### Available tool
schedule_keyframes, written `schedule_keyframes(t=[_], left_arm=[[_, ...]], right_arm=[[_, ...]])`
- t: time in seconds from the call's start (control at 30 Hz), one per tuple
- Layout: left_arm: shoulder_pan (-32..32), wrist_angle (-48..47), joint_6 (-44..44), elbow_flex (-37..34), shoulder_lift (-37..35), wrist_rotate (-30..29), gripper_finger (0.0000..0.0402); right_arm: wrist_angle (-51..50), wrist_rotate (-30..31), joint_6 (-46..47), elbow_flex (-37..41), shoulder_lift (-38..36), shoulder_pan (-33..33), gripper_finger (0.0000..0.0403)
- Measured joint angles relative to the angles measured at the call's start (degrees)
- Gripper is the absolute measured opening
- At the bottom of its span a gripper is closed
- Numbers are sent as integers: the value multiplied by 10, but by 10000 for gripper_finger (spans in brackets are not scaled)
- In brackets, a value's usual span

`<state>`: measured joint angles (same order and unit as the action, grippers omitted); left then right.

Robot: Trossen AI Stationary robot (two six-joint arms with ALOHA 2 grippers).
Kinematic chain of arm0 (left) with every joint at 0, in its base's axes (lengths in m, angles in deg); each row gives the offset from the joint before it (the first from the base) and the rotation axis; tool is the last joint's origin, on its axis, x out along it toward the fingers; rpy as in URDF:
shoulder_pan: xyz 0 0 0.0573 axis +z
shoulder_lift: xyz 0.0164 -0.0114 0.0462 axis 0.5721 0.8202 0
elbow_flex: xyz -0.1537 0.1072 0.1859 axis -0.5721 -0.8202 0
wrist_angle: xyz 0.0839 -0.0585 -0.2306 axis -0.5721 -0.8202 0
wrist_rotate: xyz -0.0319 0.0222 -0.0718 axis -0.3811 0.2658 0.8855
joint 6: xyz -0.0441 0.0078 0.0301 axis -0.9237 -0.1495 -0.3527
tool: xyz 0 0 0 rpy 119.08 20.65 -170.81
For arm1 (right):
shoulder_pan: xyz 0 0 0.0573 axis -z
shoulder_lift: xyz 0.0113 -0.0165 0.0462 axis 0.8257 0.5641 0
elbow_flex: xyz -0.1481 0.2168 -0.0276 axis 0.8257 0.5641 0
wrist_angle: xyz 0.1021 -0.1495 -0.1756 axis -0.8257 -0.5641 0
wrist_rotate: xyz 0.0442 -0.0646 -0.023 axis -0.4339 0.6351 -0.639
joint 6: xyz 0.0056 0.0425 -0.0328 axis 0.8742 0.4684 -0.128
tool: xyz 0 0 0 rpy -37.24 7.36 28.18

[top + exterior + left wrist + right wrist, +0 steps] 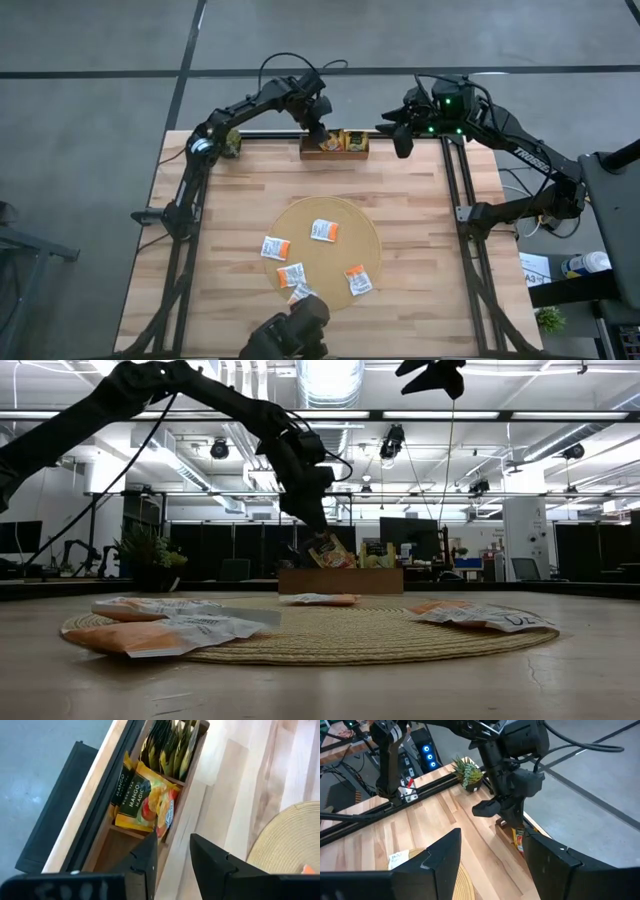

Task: Pick & Place Tea
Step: Put the red tea bag into the middle section of the wooden organizer

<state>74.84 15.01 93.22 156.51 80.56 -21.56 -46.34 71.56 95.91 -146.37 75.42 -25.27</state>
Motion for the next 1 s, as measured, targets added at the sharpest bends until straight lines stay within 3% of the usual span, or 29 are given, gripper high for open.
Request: schedule_keyframes(t=[0.67, 0.87, 1.0], left_arm=[[0, 104, 29, -84, 1, 9, 104], [-1, 104, 44, -84, 1, 9, 13], [-1, 104, 45, -84, 1, 10, 2]], right_arm=[[0, 0, 16, 27, 0, 0, 206], [1, 0, 16, 27, 0, 0, 206], [1, 0, 16, 27, 0, 0, 206]])
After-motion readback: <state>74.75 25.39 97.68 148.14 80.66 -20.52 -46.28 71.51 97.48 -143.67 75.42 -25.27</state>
